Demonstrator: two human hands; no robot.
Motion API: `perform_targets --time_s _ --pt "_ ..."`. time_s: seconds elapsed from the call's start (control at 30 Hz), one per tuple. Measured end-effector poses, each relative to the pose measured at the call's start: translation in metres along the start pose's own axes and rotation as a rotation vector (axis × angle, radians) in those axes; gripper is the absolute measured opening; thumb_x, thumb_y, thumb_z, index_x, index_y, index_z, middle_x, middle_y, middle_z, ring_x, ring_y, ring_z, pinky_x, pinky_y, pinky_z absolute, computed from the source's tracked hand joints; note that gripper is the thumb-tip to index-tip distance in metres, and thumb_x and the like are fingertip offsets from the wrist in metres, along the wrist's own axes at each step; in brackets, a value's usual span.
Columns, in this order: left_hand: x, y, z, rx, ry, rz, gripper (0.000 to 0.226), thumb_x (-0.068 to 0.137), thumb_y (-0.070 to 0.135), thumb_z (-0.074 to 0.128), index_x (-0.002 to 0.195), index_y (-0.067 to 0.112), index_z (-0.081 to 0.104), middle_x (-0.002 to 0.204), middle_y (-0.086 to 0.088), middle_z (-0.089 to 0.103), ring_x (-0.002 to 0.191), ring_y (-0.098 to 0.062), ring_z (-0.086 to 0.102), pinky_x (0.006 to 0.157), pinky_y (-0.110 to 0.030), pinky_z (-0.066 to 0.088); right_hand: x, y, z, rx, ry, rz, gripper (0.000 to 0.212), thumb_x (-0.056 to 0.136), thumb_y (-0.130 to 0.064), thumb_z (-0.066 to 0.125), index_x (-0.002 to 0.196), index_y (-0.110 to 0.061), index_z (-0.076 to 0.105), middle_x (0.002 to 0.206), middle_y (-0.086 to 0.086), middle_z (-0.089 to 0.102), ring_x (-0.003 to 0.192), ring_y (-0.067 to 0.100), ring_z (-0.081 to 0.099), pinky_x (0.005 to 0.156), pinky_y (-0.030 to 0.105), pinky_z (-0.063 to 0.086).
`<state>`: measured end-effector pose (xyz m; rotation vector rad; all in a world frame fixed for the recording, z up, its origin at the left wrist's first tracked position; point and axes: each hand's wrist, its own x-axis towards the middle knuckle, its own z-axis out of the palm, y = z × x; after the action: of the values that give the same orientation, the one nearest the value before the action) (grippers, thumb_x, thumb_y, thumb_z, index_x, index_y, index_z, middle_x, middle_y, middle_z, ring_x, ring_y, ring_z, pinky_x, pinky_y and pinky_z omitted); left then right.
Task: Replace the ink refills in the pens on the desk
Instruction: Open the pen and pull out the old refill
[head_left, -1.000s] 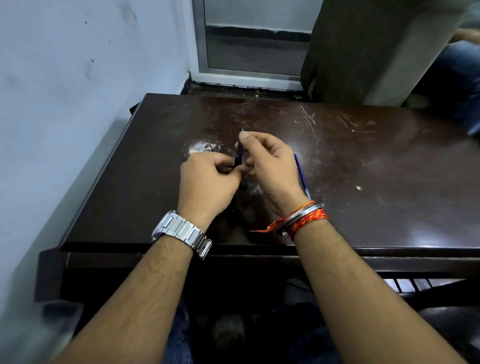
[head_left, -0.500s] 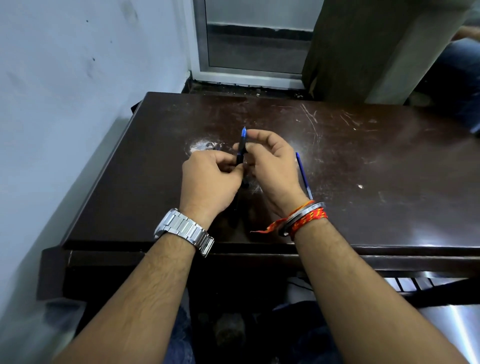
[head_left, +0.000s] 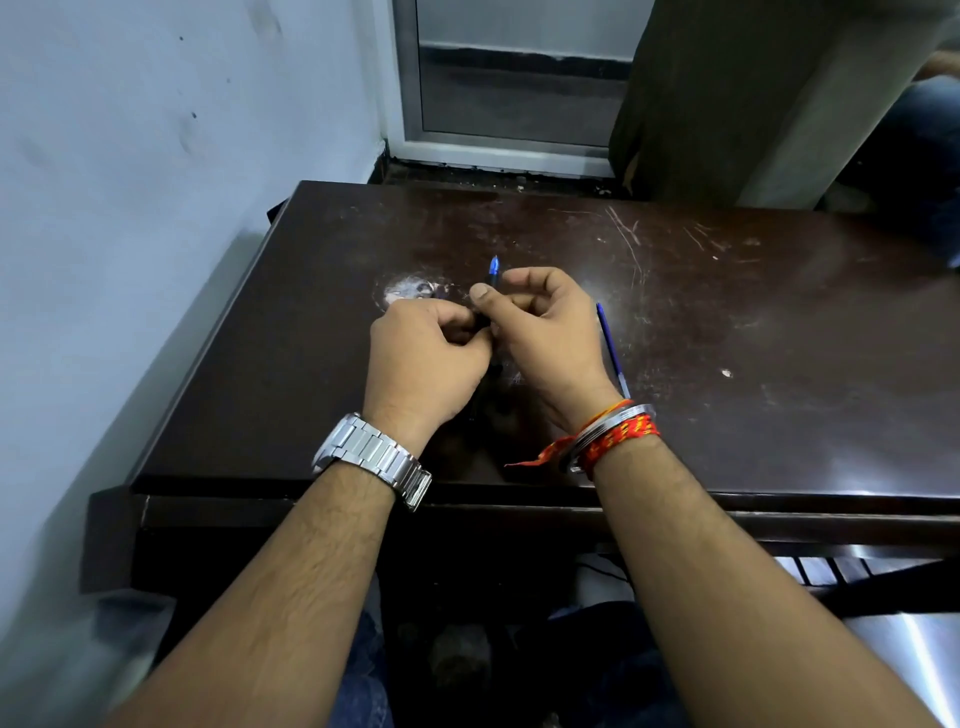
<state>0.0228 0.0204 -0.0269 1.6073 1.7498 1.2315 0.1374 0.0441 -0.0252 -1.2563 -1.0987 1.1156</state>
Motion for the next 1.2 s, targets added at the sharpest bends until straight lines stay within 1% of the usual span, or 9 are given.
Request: perform_targets --time_s 0.23,0.43,0.53,0.63,0.83,0.9,0.97,1.1,1.2 --pt "0.003 -0.001 -0.001 -0.060 -0.015 -0.005 0.005 0.077 0.024 0.080 0.082 0.023 0.080 0.064 0.016 0.071 0.060 0.008 0.066 0.060 -0.009 0.049 -0.001 -0.002 0.003 0.191 -0.023 -0.023 0.022 0.091 -0.003 0.066 0.108 -0.013 0.055 0.086 0.013 0.074 0.079 0.020 0.068 0.075 0.036 0.056" --pt "0.004 -0.002 -0.003 -0.097 -0.027 -0.014 0.006 0.079 0.024 0.080 0.085 0.023 0.081 0.069 0.012 0.074 0.063 0.002 0.068 0.062 -0.016 0.050 -0.003 -0.005 0.006 0.330 -0.058 0.033 0.023 0.096 0.001 0.056 0.112 -0.016 0.050 0.084 0.007 0.075 0.079 0.020 0.070 0.061 0.025 0.057" --pt "0.004 -0.002 -0.004 -0.081 -0.011 -0.014 0.004 0.078 0.025 0.080 0.081 0.023 0.080 0.064 0.014 0.072 0.058 0.007 0.065 0.058 -0.010 0.047 -0.002 -0.006 0.006 0.293 -0.042 0.042 0.019 0.094 -0.011 0.063 0.107 -0.018 0.051 0.084 0.005 0.075 0.060 0.007 0.064 0.055 0.021 0.053" --pt "0.002 0.000 -0.004 -0.043 0.003 -0.009 0.004 0.078 0.026 0.079 0.076 0.023 0.078 0.062 0.014 0.070 0.059 0.006 0.066 0.055 -0.005 0.045 -0.002 -0.004 0.004 0.089 0.015 0.005 0.037 0.080 -0.031 0.081 0.103 -0.016 0.056 0.077 -0.004 0.072 0.061 0.004 0.065 0.057 0.020 0.052" --pt "0.003 0.000 -0.005 -0.063 -0.012 0.001 0.002 0.078 0.026 0.079 0.077 0.024 0.080 0.063 0.013 0.072 0.057 0.006 0.065 0.055 -0.009 0.047 -0.004 -0.005 0.003 0.186 -0.004 -0.046 0.022 0.089 -0.008 0.071 0.101 -0.016 0.055 0.077 0.008 0.073 0.075 0.017 0.069 0.077 0.038 0.056" --pt "0.003 0.000 -0.004 -0.062 -0.036 0.002 0.005 0.078 0.025 0.079 0.075 0.028 0.079 0.061 0.017 0.070 0.055 0.007 0.064 0.055 -0.007 0.045 -0.004 -0.008 0.004 0.285 0.011 -0.038 0.017 0.094 -0.004 0.062 0.101 -0.016 0.053 0.081 0.011 0.073 0.067 0.011 0.067 0.068 0.030 0.056" --pt "0.001 0.000 -0.004 -0.046 -0.065 0.010 0.021 0.077 0.025 0.080 0.063 0.037 0.071 0.055 0.023 0.067 0.054 0.010 0.061 0.052 -0.003 0.041 -0.002 -0.012 0.003 0.346 0.058 -0.028 0.015 0.097 -0.004 0.057 0.101 -0.017 0.050 0.084 0.009 0.074 0.057 0.007 0.056 0.056 0.022 0.047" --pt "0.002 -0.002 -0.003 0.003 -0.099 -0.015 0.027 0.073 0.028 0.081 0.054 0.038 0.065 0.054 0.032 0.063 0.054 0.012 0.060 0.050 -0.001 0.040 0.002 -0.014 -0.004 0.364 0.220 -0.073 0.016 0.095 -0.007 0.061 0.100 -0.018 0.051 0.079 0.000 0.075 0.058 0.001 0.057 0.061 0.019 0.045" --pt "0.006 -0.007 -0.006 -0.027 -0.104 -0.109 0.008 0.065 0.032 0.076 0.061 0.026 0.074 0.055 0.013 0.070 0.058 -0.005 0.070 0.066 -0.025 0.060 0.007 -0.014 -0.013 0.300 0.394 -0.109 0.015 0.091 -0.012 0.069 0.095 -0.017 0.056 0.066 -0.007 0.070 0.056 0.000 0.059 0.065 0.022 0.049"
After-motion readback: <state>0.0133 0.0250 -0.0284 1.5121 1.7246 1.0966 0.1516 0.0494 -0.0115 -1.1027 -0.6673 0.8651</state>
